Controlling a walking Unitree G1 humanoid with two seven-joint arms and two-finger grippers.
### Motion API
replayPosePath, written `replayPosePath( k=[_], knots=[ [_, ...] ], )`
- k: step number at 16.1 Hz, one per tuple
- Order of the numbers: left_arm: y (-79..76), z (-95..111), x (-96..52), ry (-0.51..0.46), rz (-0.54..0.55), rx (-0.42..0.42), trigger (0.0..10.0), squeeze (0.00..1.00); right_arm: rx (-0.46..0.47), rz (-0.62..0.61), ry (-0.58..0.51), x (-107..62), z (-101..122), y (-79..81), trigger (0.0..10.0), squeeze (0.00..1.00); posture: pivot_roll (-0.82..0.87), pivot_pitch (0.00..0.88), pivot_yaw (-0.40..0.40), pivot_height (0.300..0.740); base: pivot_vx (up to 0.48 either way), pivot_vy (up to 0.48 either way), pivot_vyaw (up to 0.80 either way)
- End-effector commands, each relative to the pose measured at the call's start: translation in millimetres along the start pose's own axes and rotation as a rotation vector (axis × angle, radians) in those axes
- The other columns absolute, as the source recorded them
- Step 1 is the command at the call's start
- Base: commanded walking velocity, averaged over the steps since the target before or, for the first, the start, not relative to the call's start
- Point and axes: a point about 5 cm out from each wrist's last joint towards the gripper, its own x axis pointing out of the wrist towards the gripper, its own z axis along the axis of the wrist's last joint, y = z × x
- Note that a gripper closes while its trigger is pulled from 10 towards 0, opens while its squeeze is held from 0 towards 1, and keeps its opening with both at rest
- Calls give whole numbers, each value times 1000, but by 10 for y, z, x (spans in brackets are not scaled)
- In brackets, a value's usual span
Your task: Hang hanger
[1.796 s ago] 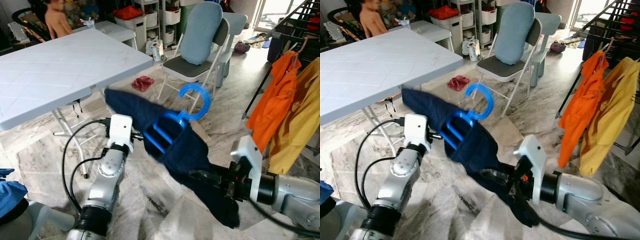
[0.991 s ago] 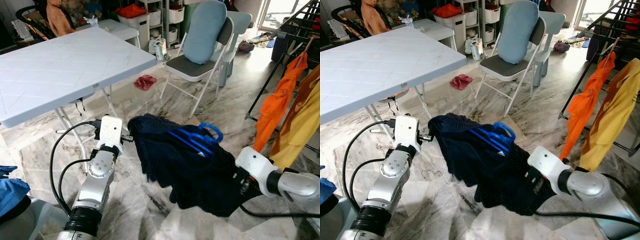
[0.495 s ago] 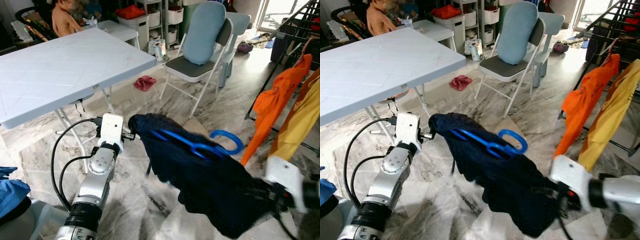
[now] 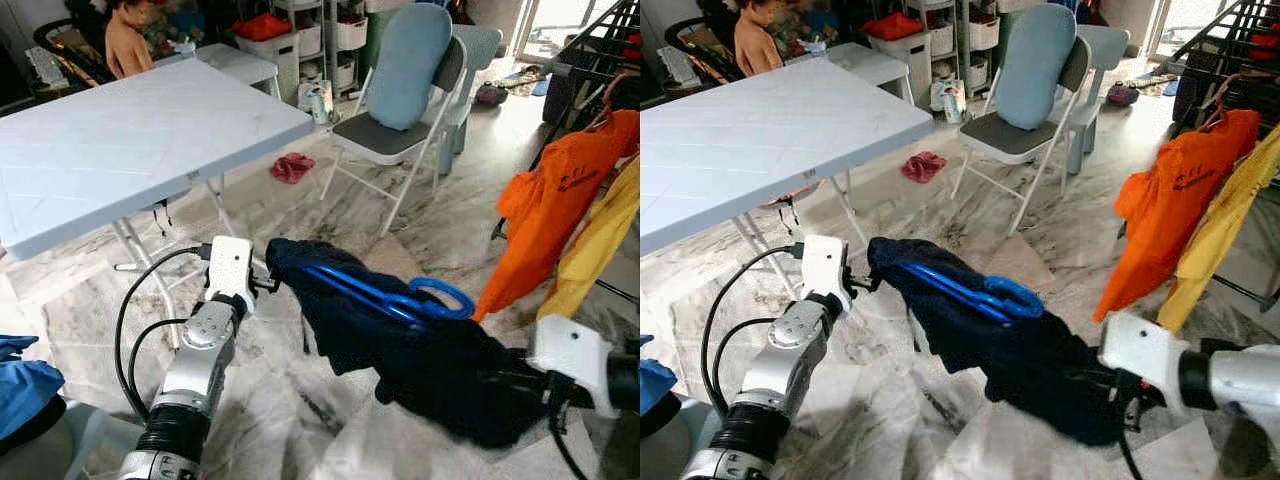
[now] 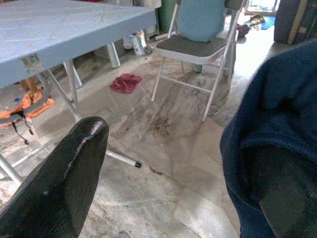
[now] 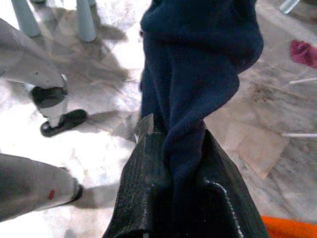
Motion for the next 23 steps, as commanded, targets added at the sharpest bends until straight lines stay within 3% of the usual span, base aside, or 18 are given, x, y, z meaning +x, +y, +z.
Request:
replayPosePath(
  k=[1,3,5,6,9,12,17,19,22,23],
  knots=[
    [19,39,-3,-6,-18,9,10000,0,-81,-34,-8,50,61,-38,10000,0,-250,0,77,740,0,0,0],
    [-55,211,25,-55,-59,38,10000,0,-205,-102,100,168,-79,-92,10000,0,-248,0,73,740,0,0,0],
    [-88,330,40,-85,-76,64,10000,0,-213,-101,134,196,-146,-80,10000,0,-243,0,71,740,0,0,0],
    [-100,478,54,-122,-86,53,10000,0,-247,-69,200,197,-273,-22,10000,0,-241,0,70,740,0,0,0],
    [19,603,88,-155,-43,13,10000,0,-228,19,220,132,-370,97,10000,0,-245,0,70,740,0,0,0],
    [148,606,100,-132,-11,-18,10000,0,-245,37,277,20,-470,84,10000,0,-253,0,73,740,0,0,0],
    [198,224,101,44,-16,-25,10000,0,-109,-28,41,-233,-70,-133,10000,0,-263,0,80,740,0,0,0],
    [111,-6,74,157,-59,14,10000,0,-53,-56,-95,-369,160,-291,10000,0,-266,0,81,740,0,0,0],
    [10,-76,47,163,-93,22,10000,0,-9,-98,-196,-379,307,-385,10000,0,-264,0,81,740,0,0,0],
    [-28,-62,38,149,-112,2,10000,114,4,-130,-213,-341,318,-412,10000,0,-256,0,79,740,0,0,0]
  ],
)
